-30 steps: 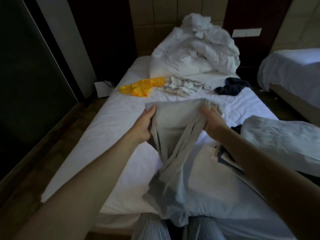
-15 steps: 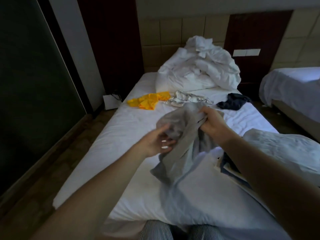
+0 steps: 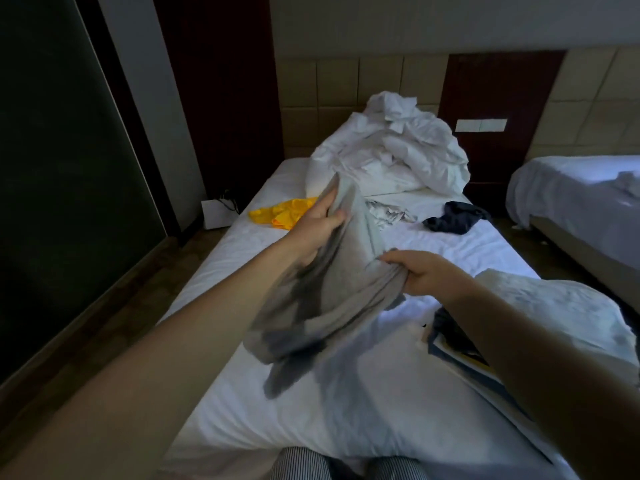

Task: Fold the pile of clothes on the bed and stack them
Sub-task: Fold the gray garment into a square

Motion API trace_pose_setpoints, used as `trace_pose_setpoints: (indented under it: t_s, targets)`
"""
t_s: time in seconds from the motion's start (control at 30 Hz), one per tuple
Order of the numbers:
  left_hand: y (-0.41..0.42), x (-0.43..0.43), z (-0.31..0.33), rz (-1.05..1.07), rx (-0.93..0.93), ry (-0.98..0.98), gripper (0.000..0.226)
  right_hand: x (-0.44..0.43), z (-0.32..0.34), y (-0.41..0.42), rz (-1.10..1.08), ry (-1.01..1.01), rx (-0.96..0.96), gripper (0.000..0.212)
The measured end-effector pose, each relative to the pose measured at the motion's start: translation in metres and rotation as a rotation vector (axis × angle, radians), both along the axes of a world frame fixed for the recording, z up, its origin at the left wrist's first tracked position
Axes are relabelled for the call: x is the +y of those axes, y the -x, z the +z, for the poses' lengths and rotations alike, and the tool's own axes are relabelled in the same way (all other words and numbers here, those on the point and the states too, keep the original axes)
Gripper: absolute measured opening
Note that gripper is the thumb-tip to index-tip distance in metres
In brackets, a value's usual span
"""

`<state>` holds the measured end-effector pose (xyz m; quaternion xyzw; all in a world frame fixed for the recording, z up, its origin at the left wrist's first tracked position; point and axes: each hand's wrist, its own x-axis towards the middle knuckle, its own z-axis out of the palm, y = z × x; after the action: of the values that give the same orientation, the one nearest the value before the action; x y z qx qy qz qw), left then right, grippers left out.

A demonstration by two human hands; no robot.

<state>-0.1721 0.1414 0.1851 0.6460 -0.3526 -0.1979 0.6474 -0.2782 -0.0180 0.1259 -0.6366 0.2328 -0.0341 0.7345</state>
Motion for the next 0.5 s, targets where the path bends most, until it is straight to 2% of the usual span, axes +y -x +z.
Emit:
trace_pose_setpoints:
  t_s: [0.07, 0.2, 0.23, 0.3, 0.33, 0.37, 0.4, 0.43, 0.47, 0.5]
  targets:
    - [-0.009, 0.006, 0.008, 0.082, -0.005, -0.026, 0.054, -0.012, 0.003, 0.004, -0.005, 0.019, 0.020, 0.011]
    - [-0.024, 0.019, 0.016, 0.247, -0.007, -0.113, 0.055, -0.018, 0.023, 0.007, -0.116, -0.137, 0.011, 0.013]
    - [-0.028, 0.022, 0.017, 0.313, 0.015, -0.159, 0.060, -0.015, 0.024, 0.006, -0.128, -0.127, 0.013, 0.014]
    - [-0.034, 0.027, 0.019, 0.406, 0.107, -0.263, 0.087, -0.011, 0.021, 0.006, -0.132, -0.113, 0.006, 0.013]
    - [-0.041, 0.028, 0.015, 0.395, 0.143, -0.320, 0.090, -0.010, 0.018, 0.005, -0.160, -0.098, -0.004, 0.024]
    - [-0.040, 0.030, 0.014, 0.353, 0.149, -0.375, 0.071, -0.011, 0.014, 0.004, -0.201, -0.089, -0.026, 0.036]
    - [-0.038, 0.031, 0.013, 0.315, 0.168, -0.415, 0.042, -0.010, 0.015, 0.003, -0.252, -0.074, -0.042, 0.036]
    - [-0.033, 0.033, 0.012, 0.299, 0.198, -0.459, 0.016, -0.008, 0.018, 0.003, -0.302, -0.053, -0.054, 0.024]
    - [-0.034, 0.032, 0.009, 0.292, 0.201, -0.503, 0.009, -0.008, 0.019, 0.001, -0.347, -0.028, -0.042, 0.011]
    - [-0.032, 0.034, 0.008, 0.277, 0.193, -0.525, 0.016, -0.008, 0.020, -0.001, -0.380, -0.024, -0.038, 0.004]
